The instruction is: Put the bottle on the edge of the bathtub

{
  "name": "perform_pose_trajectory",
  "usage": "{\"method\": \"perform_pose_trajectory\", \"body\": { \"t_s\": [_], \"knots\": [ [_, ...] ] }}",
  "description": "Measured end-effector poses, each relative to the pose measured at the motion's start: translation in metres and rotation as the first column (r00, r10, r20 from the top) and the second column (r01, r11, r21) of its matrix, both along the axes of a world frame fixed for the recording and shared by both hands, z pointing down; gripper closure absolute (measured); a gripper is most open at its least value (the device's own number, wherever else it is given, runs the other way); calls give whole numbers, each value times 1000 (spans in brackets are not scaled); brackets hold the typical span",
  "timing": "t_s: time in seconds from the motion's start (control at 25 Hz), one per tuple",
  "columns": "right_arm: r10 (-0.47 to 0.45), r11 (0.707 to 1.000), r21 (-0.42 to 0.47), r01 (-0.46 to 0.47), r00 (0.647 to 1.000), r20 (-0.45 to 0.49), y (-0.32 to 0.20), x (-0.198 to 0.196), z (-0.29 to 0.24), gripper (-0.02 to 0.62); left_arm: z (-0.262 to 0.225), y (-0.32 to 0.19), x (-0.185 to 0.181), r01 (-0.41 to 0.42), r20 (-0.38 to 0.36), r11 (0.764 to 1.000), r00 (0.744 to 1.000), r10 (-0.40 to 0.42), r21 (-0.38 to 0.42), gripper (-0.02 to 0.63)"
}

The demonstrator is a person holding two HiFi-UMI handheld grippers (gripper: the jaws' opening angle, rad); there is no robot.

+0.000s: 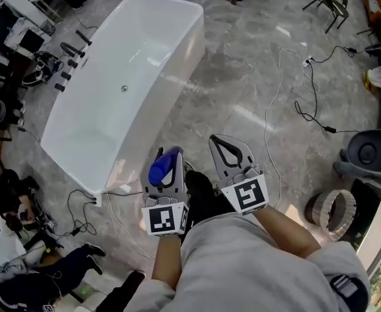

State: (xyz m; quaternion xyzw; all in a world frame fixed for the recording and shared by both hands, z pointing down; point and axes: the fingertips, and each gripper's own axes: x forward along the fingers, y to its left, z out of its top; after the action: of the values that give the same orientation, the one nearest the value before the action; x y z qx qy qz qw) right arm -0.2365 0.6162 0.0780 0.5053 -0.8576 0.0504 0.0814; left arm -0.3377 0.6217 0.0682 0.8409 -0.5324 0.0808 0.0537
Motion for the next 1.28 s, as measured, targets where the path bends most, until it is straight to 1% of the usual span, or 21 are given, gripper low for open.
{"method": "perform_pose_trajectory", "body": {
  "t_s": [0.08, 0.16, 0.28, 0.36, 0.48, 0.64, 0.8, 1.0, 1.12, 1.28],
  "knots": [
    [22, 999, -24, -22, 1000, -20, -8, 6, 5, 589, 3, -15, 10, -36, -14, 999, 999, 36, -5, 440],
    [35, 999, -26, -37, 997, -62, -19, 9, 8, 589, 5, -31, 18, -78, -30, 997, 997, 78, -10, 440],
    [97, 994, -47, -101, 992, -75, -42, 10, 10, 589, 10, -61, 21, -145, -55, 989, 988, 144, -21, 440],
    [121, 991, -49, -126, 988, -95, -58, 10, 14, 589, 20, -82, 24, -182, -67, 982, 982, 179, -42, 440],
    [152, 988, -16, -156, 977, -148, -85, 22, 20, 589, 35, -114, 37, -232, -48, 971, 972, 230, -61, 440],
    [212, 976, -18, -218, 965, -156, -117, 31, 22, 589, 41, -149, 48, -291, -35, 954, 957, 289, -67, 440],
    [244, 966, -40, -254, 957, -159, -144, 23, 28, 589, 44, -180, 46, -334, -28, 940, 942, 333, -73, 440],
    [296, 953, -26, -302, 944, -144, -175, 17, 13, 589, 33, -218, 41, -364, -28, 929, 931, 363, -66, 442],
    [320, 946, -4, -323, 938, -133, -187, 23, 1, 589, 22, -233, 51, -387, -32, 921, 922, 385, -49, 442],
    [340, 940, 19, -341, 932, -128, -207, 46, -3, 589, 16, -250, 72, -403, -39, 915, 915, 402, -27, 442]
  ]
}}
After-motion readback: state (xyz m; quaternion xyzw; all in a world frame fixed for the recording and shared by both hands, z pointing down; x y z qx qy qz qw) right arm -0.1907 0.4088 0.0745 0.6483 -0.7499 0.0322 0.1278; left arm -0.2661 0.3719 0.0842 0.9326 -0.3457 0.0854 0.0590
